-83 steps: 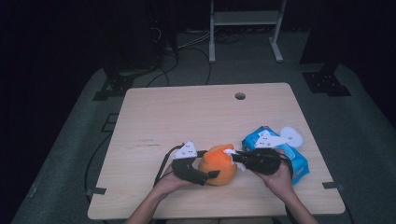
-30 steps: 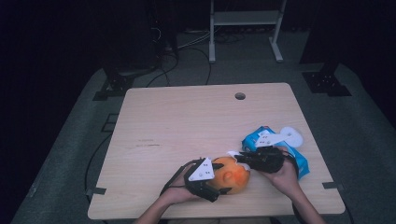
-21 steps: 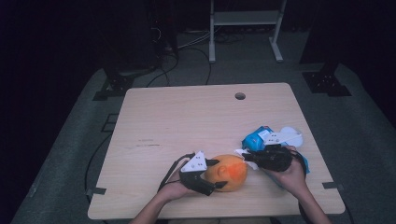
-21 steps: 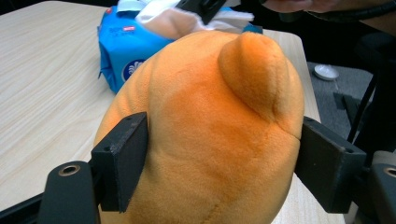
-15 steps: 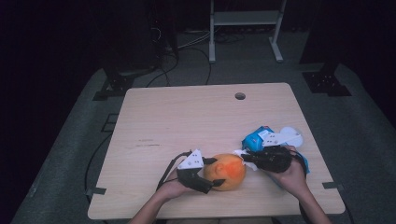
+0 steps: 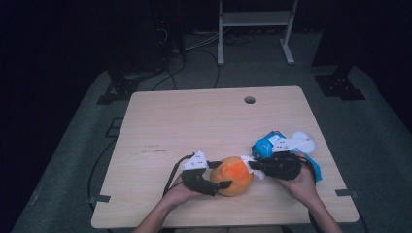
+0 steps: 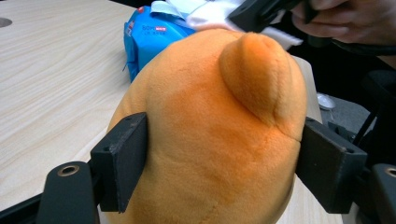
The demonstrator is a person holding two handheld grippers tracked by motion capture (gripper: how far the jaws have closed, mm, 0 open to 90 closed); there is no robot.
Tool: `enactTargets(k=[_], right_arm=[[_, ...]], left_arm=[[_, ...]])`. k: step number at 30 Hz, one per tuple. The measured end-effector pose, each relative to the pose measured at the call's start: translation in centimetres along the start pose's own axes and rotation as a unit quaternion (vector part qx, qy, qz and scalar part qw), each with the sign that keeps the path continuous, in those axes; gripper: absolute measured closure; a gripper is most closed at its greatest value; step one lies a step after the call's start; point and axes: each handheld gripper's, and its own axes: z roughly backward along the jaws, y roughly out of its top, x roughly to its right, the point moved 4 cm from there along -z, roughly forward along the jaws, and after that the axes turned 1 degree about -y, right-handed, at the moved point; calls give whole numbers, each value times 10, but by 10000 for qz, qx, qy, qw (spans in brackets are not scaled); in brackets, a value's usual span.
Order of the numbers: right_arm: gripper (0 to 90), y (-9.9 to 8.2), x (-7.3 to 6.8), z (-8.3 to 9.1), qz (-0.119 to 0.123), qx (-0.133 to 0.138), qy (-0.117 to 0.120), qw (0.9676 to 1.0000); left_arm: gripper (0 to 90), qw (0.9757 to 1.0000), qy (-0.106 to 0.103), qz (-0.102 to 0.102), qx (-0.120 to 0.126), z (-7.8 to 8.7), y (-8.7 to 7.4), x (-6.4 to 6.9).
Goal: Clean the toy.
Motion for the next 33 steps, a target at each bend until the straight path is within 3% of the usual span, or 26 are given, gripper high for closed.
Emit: enactTargets(k=[1,4,8,10,12,15,18,21,24,27,28,30,33], right_arm=[[823,2,-5,0,-9,52,164,9999],[822,10,-24,-6,345,11,168,9993],[822,18,-48,-12,604,95,437,9972],[821,20,-56,-15,778,68,434,9960],[820,19,-54,-16,857,37,269,9959],[820,17,-40,-12,658,88,136,9977],[820,12,-22,-7,419,72,-29,9991],[819,5,-15,-7,169,53,188,9997],[818,7,-17,-7,262,36,202,9994],[818,8,-20,-9,237,60,255,9994],[818,8,-21,-9,237,79,256,9994],[818,10,-23,-10,214,184,232,9993],[820,17,-22,-8,147,425,201,9988]], left_arm=[[232,10000,31,13,8,-2,1,1],[230,9998,174,-42,-27,-7,3,6],[230,9996,282,-58,-26,-8,3,8],[227,9994,314,-104,-29,-10,3,10],[228,9994,333,-92,-10,-11,2,9],[231,9994,319,-98,14,-12,3,8],[202,9991,186,-365,57,-11,1,9],[126,9980,132,-616,63,-8,0,5],[79,9984,-39,-549,110,-9,-4,1],[77,9975,-90,-695,86,-11,-9,1],[99,9976,-82,-692,53,-10,-8,1],[235,9971,71,-756,75,-6,-2,3],[334,9942,344,-999,194,4,11,5]])
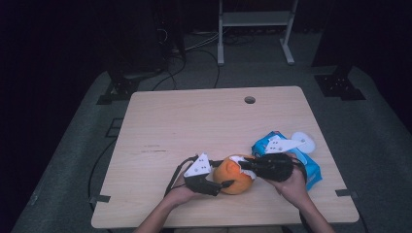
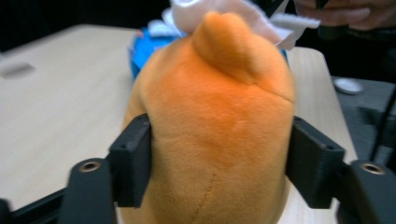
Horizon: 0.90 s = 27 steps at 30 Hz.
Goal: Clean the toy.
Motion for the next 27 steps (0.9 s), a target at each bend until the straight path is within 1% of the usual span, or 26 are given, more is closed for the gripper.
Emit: enactTargets(k=[1,2,3,4,5,6,7,8,9,10,11,12,14,15,16,18,20,22,23,24,25,26,27], right_arm=[[822,3,0,1,-30,92,-13,10000],[822,6,1,1,-37,173,-59,9998],[822,8,2,-1,-62,227,-73,9997],[822,9,3,-3,-85,239,-74,9997],[822,8,5,-8,-82,199,-106,9997],[822,5,7,-13,-94,105,-132,9998],[822,0,9,-19,-138,-27,-147,9998],[822,-6,12,-25,-185,-145,-125,9996],[822,-9,14,-27,-284,-135,-57,9995],[822,-10,15,-25,-364,-121,-7,9993],[822,-9,16,-22,-349,-95,-28,9993],[822,-7,16,-18,-325,-39,-70,9994],[820,-3,15,-12,-322,45,-71,9994],[819,-2,14,-12,-302,37,-85,9995],[819,-3,14,-12,-300,14,-103,9995],[819,-8,15,-16,-275,-131,-111,9995],[817,-15,15,-19,-290,-278,-56,9992],[817,-20,12,-19,-290,-377,56,9989],[817,-21,11,-18,-245,-428,78,9988],[817,-23,9,-17,-207,-466,76,9987],[817,-25,8,-16,-183,-487,82,9986],[817,-28,7,-15,-185,-527,98,9984],[817,-31,5,-13,-200,-535,165,9982]], left_arm=[[343,9999,144,-82,31,4,4,-2],[350,9992,334,-193,57,7,8,-4],[354,9977,557,-394,-23,9,9,-5],[354,9957,752,-517,-151,9,8,-6],[353,9939,873,-583,-336,7,5,-6],[350,9926,912,-585,-556,4,-1,-7],[341,9930,818,-498,-689,0,-7,-7],[321,9948,685,-340,-676,-1,-10,-7],[305,9950,640,-319,-699,-2,-10,-6],[297,9949,577,-369,-745,-1,-9,-4],[286,9952,483,-350,-770,-1,-7,-2],[285,9953,379,-384,-802,-1,-7,0],[285,9941,208,-540,-919,-2,-7,7],[285,9938,118,-564,-951,-1,-5,10],[287,9938,-26,-537,-970,0,-4,13],[305,9940,-378,-411,-942,3,0,17],[308,9923,-595,-398,-1013,6,0,18],[307,9923,-832,-241,-884,9,1,17],[303,9923,-945,-152,-788,11,3,16],[296,9926,-993,-107,-696,14,6,15],[280,9934,-964,-78,-622,15,9,13],[254,9946,-866,-57,-561,16,12,10],[224,9957,-753,-25,-532,16,14,8]])
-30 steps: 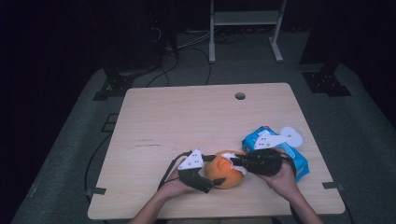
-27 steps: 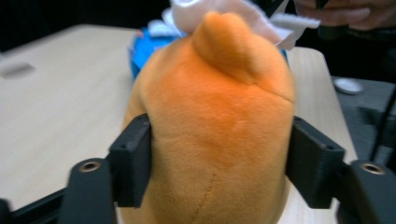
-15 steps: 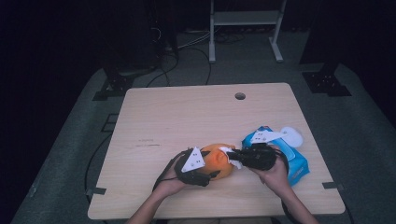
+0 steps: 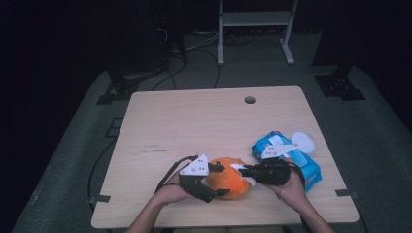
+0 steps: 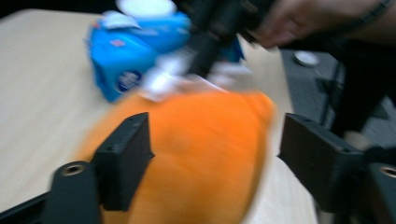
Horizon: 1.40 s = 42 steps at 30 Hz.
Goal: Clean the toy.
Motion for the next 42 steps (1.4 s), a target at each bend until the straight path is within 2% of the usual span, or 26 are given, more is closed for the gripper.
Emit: enactTargets(k=[2,5,10,13,19,23,25,27,29,33,35,42], right_arm=[[815,-5,-2,3,-3,-23,108,9999],[811,-10,-5,6,122,-38,208,9997],[812,-14,-6,10,159,-96,331,9993],[812,-17,-5,18,144,-15,360,9992],[812,-22,1,35,-142,288,441,9985],[810,-21,3,37,-168,376,412,9983],[808,-21,4,37,-195,361,392,9984],[808,-22,5,37,-216,383,398,9982],[807,-22,6,38,-223,404,380,9982],[805,-22,7,39,-286,453,376,9979],[805,-22,7,39,-300,459,367,9978],[801,-21,10,45,-299,542,282,9977]], left_arm=[[191,9998,152,98,37,-1,2,-6],[163,9996,158,215,45,-7,2,-12],[151,9996,161,179,-171,-20,1,-19],[151,9995,102,194,-232,-27,-3,-17],[139,9993,182,129,-306,-30,-8,-12],[135,9994,137,-6,-309,-32,-11,-8],[142,9993,98,9,-355,-33,-12,-7],[196,9991,91,14,-423,-34,-14,-8],[287,9989,128,133,-436,-34,-15,-11],[409,9983,177,446,-333,-32,-15,-14],[453,9982,203,506,-267,-31,-13,-15],[505,9977,381,559,-80,-23,-7,-18]])
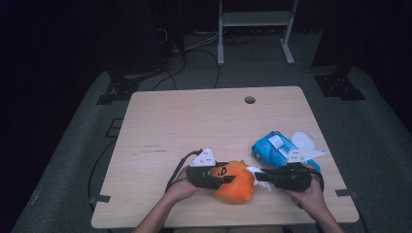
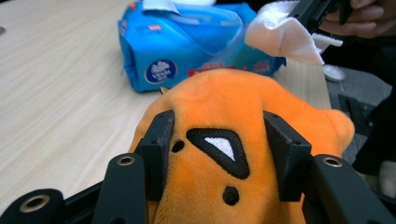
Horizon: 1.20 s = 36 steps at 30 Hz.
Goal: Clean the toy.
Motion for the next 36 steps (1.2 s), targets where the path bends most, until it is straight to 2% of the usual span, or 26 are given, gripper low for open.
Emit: enactTargets(k=[3,5,7,9,13,18,28,36], right_arm=[[801,0,4,6,38,6,-127,9999],[799,-2,9,8,137,-129,-389,9991],[759,-5,13,8,83,-275,-464,9985],[735,-8,16,6,148,-454,-712,9963],[663,-11,16,0,241,-641,-773,9947],[594,-14,17,-5,261,-730,-797,9938],[575,-14,15,-4,392,-862,-862,9918],[566,-18,15,-10,356,-982,-854,9909]], left_arm=[[508,9999,134,31,72,5,1,-4],[508,9997,225,61,102,9,1,-8],[508,9993,316,105,142,12,1,-12],[509,9991,375,129,169,16,2,-14],[510,9987,422,138,244,20,3,-17],[510,9982,482,168,303,23,4,-21],[509,9967,673,257,370,31,3,-30],[509,9953,795,322,458,35,4,-36]])
